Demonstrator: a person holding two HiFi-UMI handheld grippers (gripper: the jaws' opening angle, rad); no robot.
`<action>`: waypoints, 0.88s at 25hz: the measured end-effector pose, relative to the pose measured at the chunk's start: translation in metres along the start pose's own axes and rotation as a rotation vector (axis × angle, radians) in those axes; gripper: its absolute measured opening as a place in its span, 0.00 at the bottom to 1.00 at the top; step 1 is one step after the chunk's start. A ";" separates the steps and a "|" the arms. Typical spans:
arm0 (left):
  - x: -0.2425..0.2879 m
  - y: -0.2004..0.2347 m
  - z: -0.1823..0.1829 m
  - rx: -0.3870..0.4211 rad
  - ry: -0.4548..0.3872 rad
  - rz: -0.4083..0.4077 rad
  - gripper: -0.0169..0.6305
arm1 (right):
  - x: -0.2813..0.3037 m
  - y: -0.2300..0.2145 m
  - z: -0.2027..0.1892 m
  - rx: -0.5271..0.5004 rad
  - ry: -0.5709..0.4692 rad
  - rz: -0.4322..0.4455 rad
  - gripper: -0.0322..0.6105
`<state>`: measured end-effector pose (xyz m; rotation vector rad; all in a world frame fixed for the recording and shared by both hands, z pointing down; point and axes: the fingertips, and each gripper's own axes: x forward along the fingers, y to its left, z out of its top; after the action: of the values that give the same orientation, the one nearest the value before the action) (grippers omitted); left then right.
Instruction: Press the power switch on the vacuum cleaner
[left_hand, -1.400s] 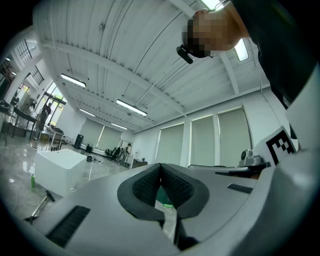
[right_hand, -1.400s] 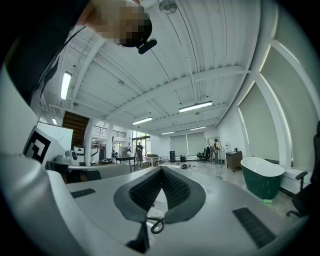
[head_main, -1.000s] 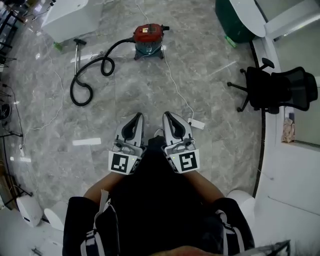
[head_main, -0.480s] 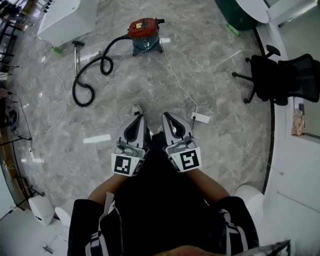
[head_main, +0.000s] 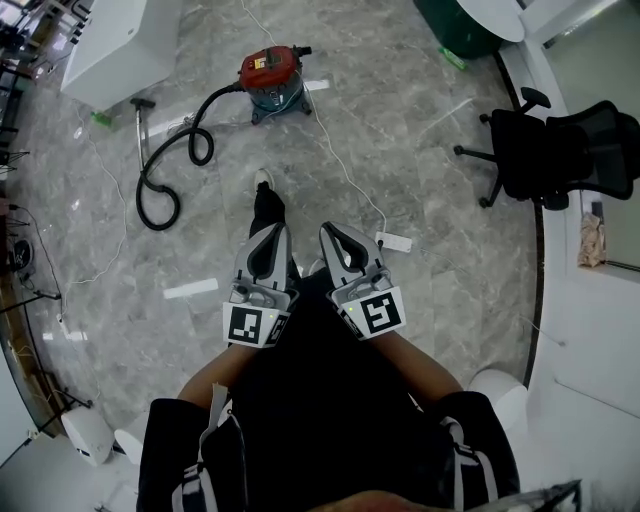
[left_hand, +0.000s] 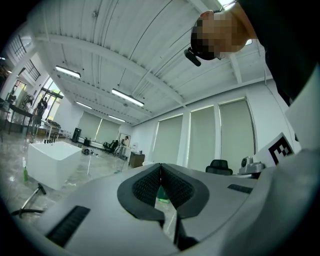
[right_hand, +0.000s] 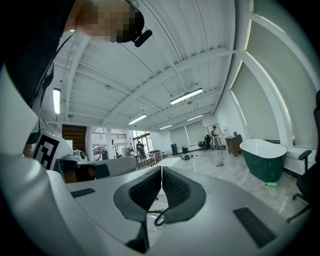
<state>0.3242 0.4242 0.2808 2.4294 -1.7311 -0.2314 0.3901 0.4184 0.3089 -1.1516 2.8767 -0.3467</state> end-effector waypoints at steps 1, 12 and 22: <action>0.006 0.002 0.001 -0.001 -0.003 -0.004 0.05 | 0.004 -0.004 0.001 -0.002 0.005 0.000 0.08; 0.091 0.088 0.005 -0.027 -0.001 -0.029 0.05 | 0.111 -0.052 0.007 -0.010 0.012 -0.046 0.08; 0.220 0.277 0.044 -0.065 0.030 0.005 0.05 | 0.323 -0.094 0.056 -0.037 0.031 -0.104 0.08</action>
<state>0.1303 0.1255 0.2872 2.3702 -1.6906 -0.2459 0.2248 0.1202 0.2940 -1.3168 2.8681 -0.3186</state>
